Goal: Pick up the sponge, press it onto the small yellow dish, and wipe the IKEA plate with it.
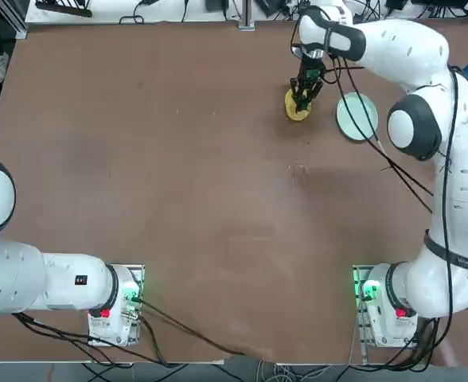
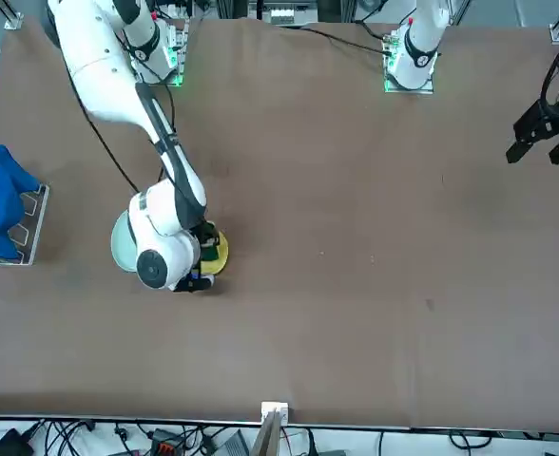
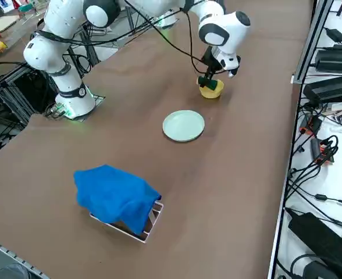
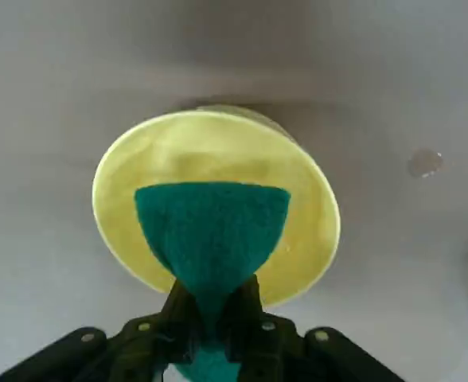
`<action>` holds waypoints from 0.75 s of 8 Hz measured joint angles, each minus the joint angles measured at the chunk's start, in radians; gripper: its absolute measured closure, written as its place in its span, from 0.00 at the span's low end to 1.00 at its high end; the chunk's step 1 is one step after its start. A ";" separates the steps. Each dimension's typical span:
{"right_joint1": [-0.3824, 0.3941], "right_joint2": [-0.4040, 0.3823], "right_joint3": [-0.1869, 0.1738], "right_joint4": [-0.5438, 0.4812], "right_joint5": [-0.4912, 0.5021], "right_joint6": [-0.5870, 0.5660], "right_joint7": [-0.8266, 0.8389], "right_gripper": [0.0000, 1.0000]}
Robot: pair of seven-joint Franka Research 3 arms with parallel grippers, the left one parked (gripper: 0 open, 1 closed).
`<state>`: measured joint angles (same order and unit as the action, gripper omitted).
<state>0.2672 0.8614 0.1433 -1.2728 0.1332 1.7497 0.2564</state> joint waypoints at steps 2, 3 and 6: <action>0.000 0.007 0.000 0.004 0.000 0.004 -0.011 0.83; 0.000 0.009 0.000 0.005 0.000 0.005 -0.020 0.83; 0.000 0.014 0.000 0.005 0.000 0.008 -0.036 0.83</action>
<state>0.2673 0.8751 0.1433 -1.2681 0.1331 1.7572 0.2205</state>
